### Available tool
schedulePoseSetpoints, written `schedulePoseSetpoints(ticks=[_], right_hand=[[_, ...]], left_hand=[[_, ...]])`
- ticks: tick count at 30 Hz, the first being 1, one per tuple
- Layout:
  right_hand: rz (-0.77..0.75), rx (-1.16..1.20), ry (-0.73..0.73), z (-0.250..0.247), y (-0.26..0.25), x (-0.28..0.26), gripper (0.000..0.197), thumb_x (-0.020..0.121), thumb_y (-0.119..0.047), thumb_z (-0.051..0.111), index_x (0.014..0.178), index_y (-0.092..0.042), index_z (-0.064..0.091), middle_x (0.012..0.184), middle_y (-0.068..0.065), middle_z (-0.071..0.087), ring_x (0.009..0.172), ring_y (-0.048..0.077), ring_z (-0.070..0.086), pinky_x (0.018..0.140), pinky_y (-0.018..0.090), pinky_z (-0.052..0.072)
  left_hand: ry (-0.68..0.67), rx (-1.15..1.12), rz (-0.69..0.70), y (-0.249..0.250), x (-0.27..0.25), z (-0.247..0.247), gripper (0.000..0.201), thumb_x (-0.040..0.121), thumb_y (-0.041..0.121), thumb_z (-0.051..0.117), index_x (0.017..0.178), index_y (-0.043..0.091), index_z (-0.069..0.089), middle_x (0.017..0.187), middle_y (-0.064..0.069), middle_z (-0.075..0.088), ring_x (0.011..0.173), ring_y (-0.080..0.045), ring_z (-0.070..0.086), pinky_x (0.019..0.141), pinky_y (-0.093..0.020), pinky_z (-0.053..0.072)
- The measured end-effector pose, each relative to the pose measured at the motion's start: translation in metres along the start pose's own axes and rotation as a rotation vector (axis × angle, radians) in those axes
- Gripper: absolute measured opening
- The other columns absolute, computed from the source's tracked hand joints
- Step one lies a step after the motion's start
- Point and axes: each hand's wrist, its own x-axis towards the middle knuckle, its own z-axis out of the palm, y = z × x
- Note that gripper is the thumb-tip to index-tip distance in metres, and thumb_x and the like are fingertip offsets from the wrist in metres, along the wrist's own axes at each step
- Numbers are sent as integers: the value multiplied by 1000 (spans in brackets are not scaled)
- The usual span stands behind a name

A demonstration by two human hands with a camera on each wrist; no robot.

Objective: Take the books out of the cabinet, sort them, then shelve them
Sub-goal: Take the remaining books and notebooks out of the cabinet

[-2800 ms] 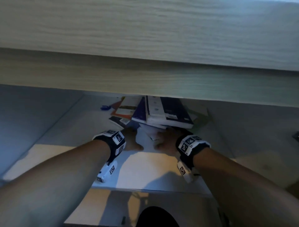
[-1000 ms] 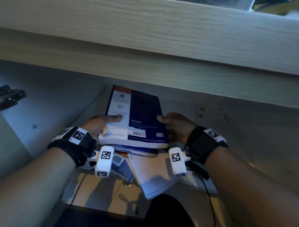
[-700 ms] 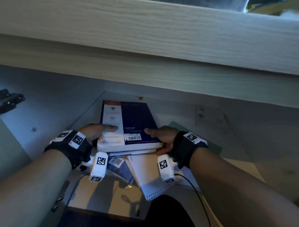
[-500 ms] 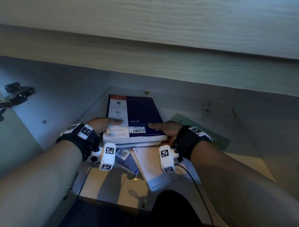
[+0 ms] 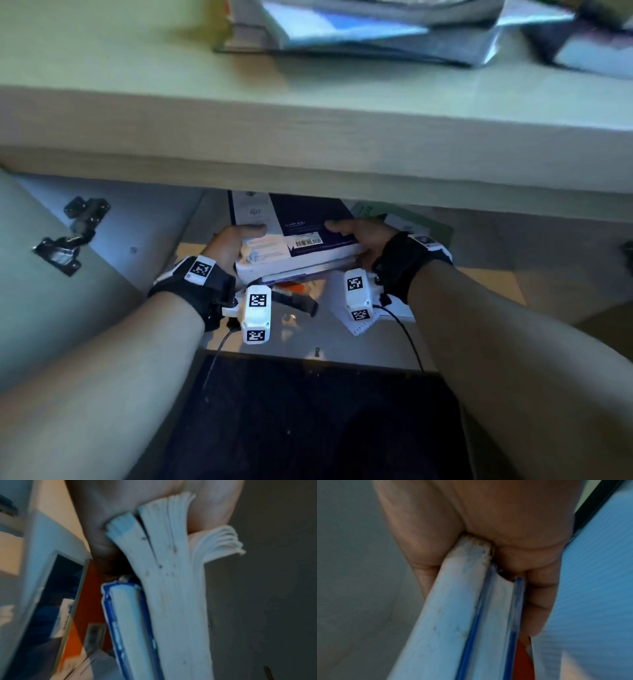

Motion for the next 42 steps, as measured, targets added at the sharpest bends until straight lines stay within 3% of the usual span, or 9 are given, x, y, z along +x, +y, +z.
schedulePoseSetpoints(ticks=[2, 5, 8, 12, 16, 25, 31, 38, 42], right_hand=[[81, 64, 0, 5, -3, -34, 29, 85, -35, 78, 104, -16, 71, 103, 9, 74, 85, 29, 69, 69, 36, 59], [222, 113, -6, 13, -7, -96, 46, 77, -39, 82, 117, -24, 65, 111, 7, 71, 96, 30, 67, 80, 40, 59], [294, 166, -33, 21, -13, -171, 49, 75, -35, 85, 119, -23, 66, 116, 10, 75, 105, 36, 70, 94, 54, 56], [420, 183, -61, 36, -26, -283, 29, 82, -30, 81, 101, -12, 68, 85, 10, 75, 72, 27, 70, 69, 37, 57], [400, 107, -87, 52, -35, -375, 68, 57, -39, 94, 111, -4, 71, 103, 22, 75, 85, 33, 64, 71, 40, 48], [66, 107, -39, 91, -109, -501, 53, 70, -34, 86, 114, -9, 70, 116, 23, 74, 101, 37, 63, 97, 56, 48], [-171, 145, -94, 80, -194, -518, 27, 87, -18, 67, 110, -4, 70, 103, 18, 77, 74, 23, 76, 57, 30, 62], [-332, 109, 33, 20, -302, -454, 40, 83, -27, 75, 118, -9, 68, 117, 17, 75, 96, 29, 69, 93, 50, 56], [-348, 117, 55, -24, -354, -401, 18, 90, -27, 72, 104, -15, 70, 98, 8, 76, 79, 23, 70, 79, 38, 59]], left_hand=[[-9, 18, -85, 10, -29, -4, 49, 82, 33, 72, 120, 3, 66, 106, -23, 73, 101, -42, 70, 97, -53, 52], [-20, 50, -143, 27, -86, -5, 24, 86, 31, 70, 98, 10, 69, 89, -19, 71, 76, -33, 71, 70, -41, 60], [12, 28, -272, 36, -160, -11, 26, 75, 29, 77, 92, 12, 68, 83, -15, 63, 77, -32, 65, 71, -39, 54], [-107, -10, -444, 42, -265, -29, 67, 55, 29, 90, 115, 9, 70, 116, -16, 70, 105, -36, 66, 87, -41, 54], [-226, -13, -387, 65, -374, -32, 41, 76, 21, 70, 116, 10, 71, 112, -18, 76, 94, -33, 76, 83, -45, 61], [-431, 37, -74, 113, -486, -81, 43, 89, 28, 70, 131, 20, 65, 126, -11, 71, 122, -36, 64, 117, -61, 31], [-455, 38, 216, 189, -510, -75, 45, 84, 29, 67, 129, 20, 67, 127, -9, 72, 120, -34, 66, 116, -63, 32], [-435, 15, 395, 302, -438, -9, 36, 97, 21, 55, 132, 18, 65, 128, -9, 71, 119, -31, 67, 111, -55, 43], [-428, -46, 396, 355, -381, 35, 38, 98, 19, 52, 135, 18, 62, 128, -9, 71, 112, -28, 70, 86, -40, 60]])
